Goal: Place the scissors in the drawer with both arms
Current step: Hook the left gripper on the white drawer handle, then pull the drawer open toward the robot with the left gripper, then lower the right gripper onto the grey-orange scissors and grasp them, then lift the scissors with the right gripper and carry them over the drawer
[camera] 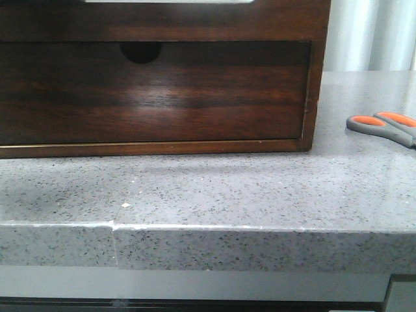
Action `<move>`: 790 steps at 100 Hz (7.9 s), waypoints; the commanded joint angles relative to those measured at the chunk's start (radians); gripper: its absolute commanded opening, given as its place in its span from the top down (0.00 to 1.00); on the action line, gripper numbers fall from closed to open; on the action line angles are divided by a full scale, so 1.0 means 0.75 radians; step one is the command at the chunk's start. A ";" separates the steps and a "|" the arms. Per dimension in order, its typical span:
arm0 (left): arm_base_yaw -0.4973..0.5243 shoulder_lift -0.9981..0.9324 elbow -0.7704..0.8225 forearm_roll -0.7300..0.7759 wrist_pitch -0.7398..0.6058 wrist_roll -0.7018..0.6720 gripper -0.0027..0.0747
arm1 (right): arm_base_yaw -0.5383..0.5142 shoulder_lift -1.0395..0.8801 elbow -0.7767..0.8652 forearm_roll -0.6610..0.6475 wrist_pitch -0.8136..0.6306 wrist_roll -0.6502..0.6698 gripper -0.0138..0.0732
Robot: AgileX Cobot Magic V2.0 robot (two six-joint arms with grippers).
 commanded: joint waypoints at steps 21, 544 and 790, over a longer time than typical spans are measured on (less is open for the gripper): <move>-0.072 -0.244 0.051 0.044 0.047 0.010 0.99 | 0.002 0.020 -0.048 -0.012 -0.049 -0.011 0.42; -0.206 -0.731 -0.254 1.690 0.238 0.356 0.99 | 0.002 1.855 -1.325 -1.369 0.986 0.224 0.92; -0.206 -0.731 -0.269 1.750 0.271 0.356 0.99 | 0.837 1.755 -2.091 -0.967 1.138 -0.899 0.92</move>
